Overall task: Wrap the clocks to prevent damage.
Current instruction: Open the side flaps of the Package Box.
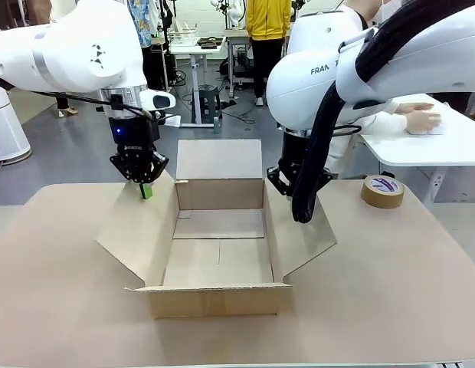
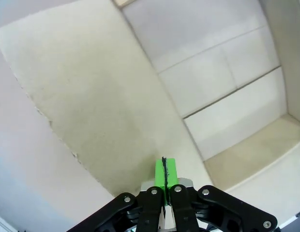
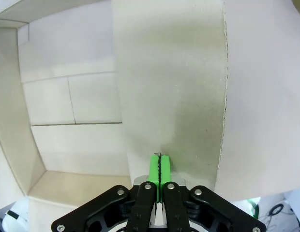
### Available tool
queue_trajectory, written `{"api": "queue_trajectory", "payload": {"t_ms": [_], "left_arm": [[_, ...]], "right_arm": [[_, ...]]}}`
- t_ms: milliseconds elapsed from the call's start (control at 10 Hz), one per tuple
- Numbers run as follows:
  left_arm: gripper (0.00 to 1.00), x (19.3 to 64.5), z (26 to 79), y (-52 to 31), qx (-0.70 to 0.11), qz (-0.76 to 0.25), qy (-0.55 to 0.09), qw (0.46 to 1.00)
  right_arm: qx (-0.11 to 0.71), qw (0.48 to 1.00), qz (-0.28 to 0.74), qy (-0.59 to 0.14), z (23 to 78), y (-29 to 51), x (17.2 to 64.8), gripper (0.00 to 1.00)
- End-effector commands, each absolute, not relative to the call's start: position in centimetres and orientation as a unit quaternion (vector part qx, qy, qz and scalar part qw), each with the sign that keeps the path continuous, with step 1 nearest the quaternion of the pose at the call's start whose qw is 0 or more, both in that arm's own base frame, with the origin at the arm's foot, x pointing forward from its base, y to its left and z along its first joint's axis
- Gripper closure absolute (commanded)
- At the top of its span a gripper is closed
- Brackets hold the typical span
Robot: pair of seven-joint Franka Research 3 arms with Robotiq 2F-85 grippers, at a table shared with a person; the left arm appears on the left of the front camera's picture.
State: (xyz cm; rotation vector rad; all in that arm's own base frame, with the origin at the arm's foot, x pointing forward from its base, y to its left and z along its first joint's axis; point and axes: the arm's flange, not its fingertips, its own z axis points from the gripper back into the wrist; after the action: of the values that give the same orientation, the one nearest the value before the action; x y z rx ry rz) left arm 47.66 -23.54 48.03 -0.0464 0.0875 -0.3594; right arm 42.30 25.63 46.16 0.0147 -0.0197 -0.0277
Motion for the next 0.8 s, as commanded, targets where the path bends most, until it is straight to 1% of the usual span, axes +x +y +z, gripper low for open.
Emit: {"api": "queue_trajectory", "payload": {"t_ms": [0, 100, 200, 400, 500, 700], "left_arm": [[1.0, 47.4, 47.9, -21.9, 0.011, -0.155, 0.022, 0.988], [1.0, 47.5, 47.1, -21.1, 0.016, -0.152, 0.023, 0.988], [1.0, 47.3, 46.2, -20.7, 0.027, -0.151, 0.009, 0.988], [1.0, 46.9, 44.8, -20.4, -0.019, -0.147, -0.02, 0.989], [1.0, 46.8, 43.9, -20.0, -0.023, -0.129, -0.038, 0.991], [1.0, 46.0, 42.8, -19.8, 0.001, -0.108, -0.068, 0.992]], "right_arm": [[0.008, 0.999, -0.031, -0.021, 44.9, 24.1, 42.0, 0.99], [0.013, 0.999, -0.034, -0.02, 44.0, 23.8, 42.0, 0.99], [0.009, 0.999, -0.038, -0.023, 42.9, 23.5, 41.9, 0.99], [0.018, 0.999, -0.041, -0.024, 41.1, 23.1, 41.7, 0.99], [0.027, 0.997, -0.052, -0.04, 40.1, 23.2, 41.6, 0.99], [0.033, 0.997, -0.054, -0.043, 39.0, 23.1, 41.3, 0.99]]}}
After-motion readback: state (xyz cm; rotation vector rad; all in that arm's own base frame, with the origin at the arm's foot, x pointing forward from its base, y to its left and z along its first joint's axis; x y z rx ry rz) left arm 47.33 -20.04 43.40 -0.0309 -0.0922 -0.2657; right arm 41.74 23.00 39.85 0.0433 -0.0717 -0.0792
